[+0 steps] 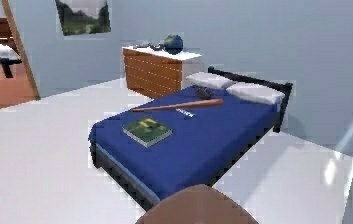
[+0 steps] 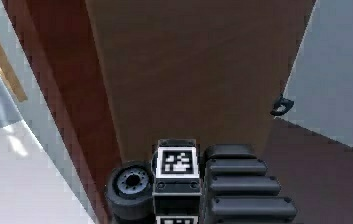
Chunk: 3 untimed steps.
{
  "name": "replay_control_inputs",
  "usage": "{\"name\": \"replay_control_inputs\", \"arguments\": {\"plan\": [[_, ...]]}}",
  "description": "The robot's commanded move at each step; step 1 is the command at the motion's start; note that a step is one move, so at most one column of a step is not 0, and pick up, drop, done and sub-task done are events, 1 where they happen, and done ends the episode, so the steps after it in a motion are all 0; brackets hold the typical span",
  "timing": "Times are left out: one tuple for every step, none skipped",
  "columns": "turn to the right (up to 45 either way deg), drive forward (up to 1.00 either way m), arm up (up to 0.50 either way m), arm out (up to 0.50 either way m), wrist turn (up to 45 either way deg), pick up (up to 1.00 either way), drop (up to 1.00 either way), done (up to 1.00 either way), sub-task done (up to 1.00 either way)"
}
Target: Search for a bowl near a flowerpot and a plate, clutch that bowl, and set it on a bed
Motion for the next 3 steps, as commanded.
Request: {"name": "replay_control_inputs", "arguments": {"plan": [[-9.0, 0.0, 0.0, 0.0, 0.0, 0.0, 0.0, 0.0, 0.0], [0.0, 0.15, 0.0, 0.0, 0.0, 0.0, 0.0, 0.0, 0.0], [42.0, 0.0, 0.0, 0.0, 0.0, 0.0, 0.0, 0.0, 0.0]]}}
